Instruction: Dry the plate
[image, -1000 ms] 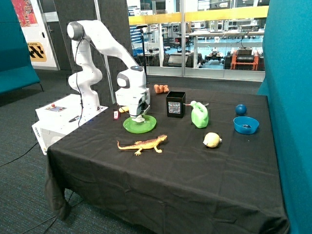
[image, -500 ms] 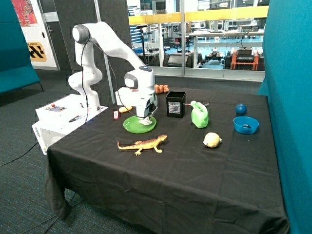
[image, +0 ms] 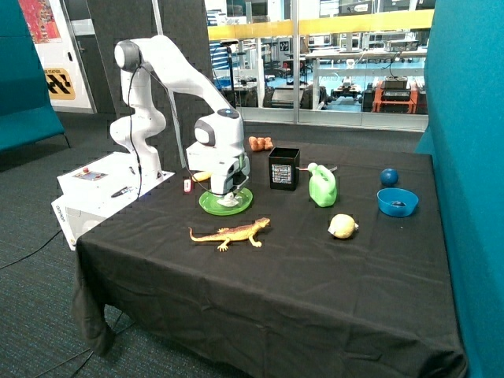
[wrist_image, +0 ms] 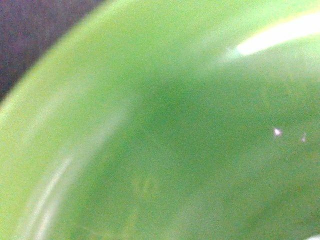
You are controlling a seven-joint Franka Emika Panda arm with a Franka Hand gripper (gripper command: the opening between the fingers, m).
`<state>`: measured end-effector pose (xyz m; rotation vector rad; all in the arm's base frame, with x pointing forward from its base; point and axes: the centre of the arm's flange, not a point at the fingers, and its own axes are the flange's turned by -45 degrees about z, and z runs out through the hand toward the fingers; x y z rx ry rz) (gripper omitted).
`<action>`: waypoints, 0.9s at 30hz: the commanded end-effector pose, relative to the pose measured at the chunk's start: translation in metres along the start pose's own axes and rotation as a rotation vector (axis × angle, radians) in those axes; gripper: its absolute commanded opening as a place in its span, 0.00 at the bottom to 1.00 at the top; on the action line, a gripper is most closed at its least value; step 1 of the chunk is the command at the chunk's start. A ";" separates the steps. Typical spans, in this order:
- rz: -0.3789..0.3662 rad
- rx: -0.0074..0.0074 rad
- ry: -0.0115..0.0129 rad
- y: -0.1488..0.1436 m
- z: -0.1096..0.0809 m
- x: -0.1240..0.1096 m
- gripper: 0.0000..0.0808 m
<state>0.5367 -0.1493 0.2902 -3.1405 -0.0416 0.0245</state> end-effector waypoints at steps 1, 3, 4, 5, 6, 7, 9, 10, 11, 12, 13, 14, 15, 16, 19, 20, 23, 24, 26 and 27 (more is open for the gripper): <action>-0.025 -0.0011 0.0156 -0.005 -0.010 -0.038 0.00; -0.027 -0.0011 0.0156 -0.007 -0.018 -0.042 0.00; -0.025 -0.0011 0.0156 -0.007 -0.023 -0.043 0.00; -0.025 -0.0011 0.0156 -0.006 -0.027 -0.043 0.00; -0.025 -0.0011 0.0156 -0.006 -0.029 -0.042 0.00; -0.025 -0.0011 0.0156 -0.005 -0.032 -0.042 0.00; -0.029 -0.0012 0.0156 -0.005 -0.036 -0.041 0.00; -0.029 -0.0012 0.0156 -0.005 -0.037 -0.041 0.00; -0.033 -0.0012 0.0156 -0.005 -0.038 -0.041 0.00; -0.033 -0.0012 0.0156 -0.005 -0.040 -0.040 0.00; -0.034 -0.0012 0.0156 -0.005 -0.040 -0.040 0.00; -0.037 -0.0012 0.0156 -0.006 -0.042 -0.040 0.00; -0.040 -0.0012 0.0156 -0.007 -0.044 -0.039 0.00; -0.041 -0.0013 0.0156 -0.007 -0.047 -0.039 0.00; -0.044 -0.0013 0.0156 -0.009 -0.052 -0.039 0.00; -0.045 -0.0013 0.0156 -0.010 -0.055 -0.039 0.00; -0.055 -0.0014 0.0156 -0.012 -0.063 -0.041 0.00; -0.053 -0.0013 0.0156 -0.012 -0.067 -0.042 0.00; -0.053 -0.0013 0.0156 -0.012 -0.071 -0.044 0.00; -0.058 -0.0014 0.0156 -0.011 -0.073 -0.045 0.00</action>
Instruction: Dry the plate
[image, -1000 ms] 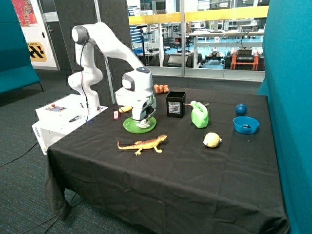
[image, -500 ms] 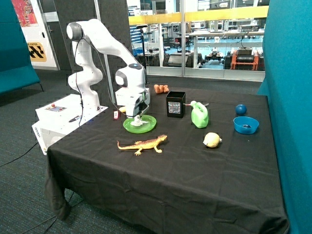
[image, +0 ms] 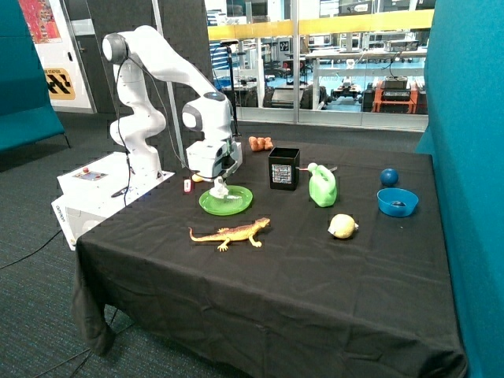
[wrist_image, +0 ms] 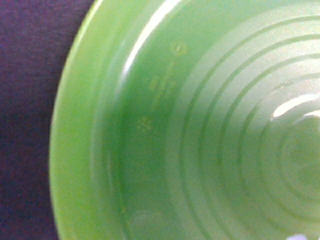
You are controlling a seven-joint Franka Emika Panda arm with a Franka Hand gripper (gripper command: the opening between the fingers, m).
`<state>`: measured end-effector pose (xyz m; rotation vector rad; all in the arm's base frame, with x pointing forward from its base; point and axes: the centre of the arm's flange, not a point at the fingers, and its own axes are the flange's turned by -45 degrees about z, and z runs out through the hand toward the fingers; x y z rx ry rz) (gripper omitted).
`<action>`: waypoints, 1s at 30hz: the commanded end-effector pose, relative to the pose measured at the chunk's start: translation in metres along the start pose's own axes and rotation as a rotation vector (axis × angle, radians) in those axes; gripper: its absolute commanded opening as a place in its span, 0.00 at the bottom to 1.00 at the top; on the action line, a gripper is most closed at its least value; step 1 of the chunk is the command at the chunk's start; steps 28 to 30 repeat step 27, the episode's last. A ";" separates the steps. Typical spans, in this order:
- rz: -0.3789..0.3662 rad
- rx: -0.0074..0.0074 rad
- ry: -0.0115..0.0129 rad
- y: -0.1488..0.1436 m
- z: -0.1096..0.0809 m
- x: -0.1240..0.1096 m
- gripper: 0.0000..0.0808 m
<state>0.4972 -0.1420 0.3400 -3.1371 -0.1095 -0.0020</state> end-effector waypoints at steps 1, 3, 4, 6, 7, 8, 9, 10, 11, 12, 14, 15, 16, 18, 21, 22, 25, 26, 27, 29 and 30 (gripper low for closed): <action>-0.015 -0.0026 -0.0014 -0.003 -0.026 -0.006 0.00; -0.010 -0.0026 -0.0013 0.001 -0.031 -0.009 0.00; -0.007 -0.0026 -0.0013 0.004 -0.034 -0.011 0.00; -0.002 -0.0026 -0.0013 0.009 -0.038 -0.014 0.00; -0.001 -0.0026 -0.0013 0.011 -0.040 -0.015 0.00; 0.001 -0.0026 -0.0013 0.012 -0.041 -0.016 0.00; 0.005 -0.0026 -0.0013 0.014 -0.042 -0.016 0.00; 0.004 -0.0026 -0.0013 0.016 -0.044 -0.017 0.00; 0.004 -0.0026 -0.0013 0.017 -0.046 -0.017 0.00; 0.005 -0.0026 -0.0013 0.018 -0.046 -0.017 0.00; 0.001 -0.0026 -0.0013 0.019 -0.048 -0.015 0.00; -0.004 -0.0026 -0.0013 0.019 -0.049 -0.012 0.00; -0.010 -0.0026 -0.0013 0.018 -0.048 -0.010 0.00; -0.018 -0.0026 -0.0014 0.015 -0.047 -0.006 0.00; -0.029 -0.0026 -0.0014 0.011 -0.046 -0.003 0.00; -0.043 -0.0026 -0.0014 0.008 -0.046 0.000 0.00; -0.052 -0.0025 -0.0014 0.002 -0.045 0.006 0.00; -0.063 -0.0025 -0.0014 0.000 -0.044 0.008 0.00; -0.065 -0.0025 -0.0014 -0.002 -0.044 0.009 0.00; -0.065 -0.0025 -0.0014 -0.002 -0.044 0.009 0.00; -0.065 -0.0025 -0.0014 -0.002 -0.044 0.009 0.00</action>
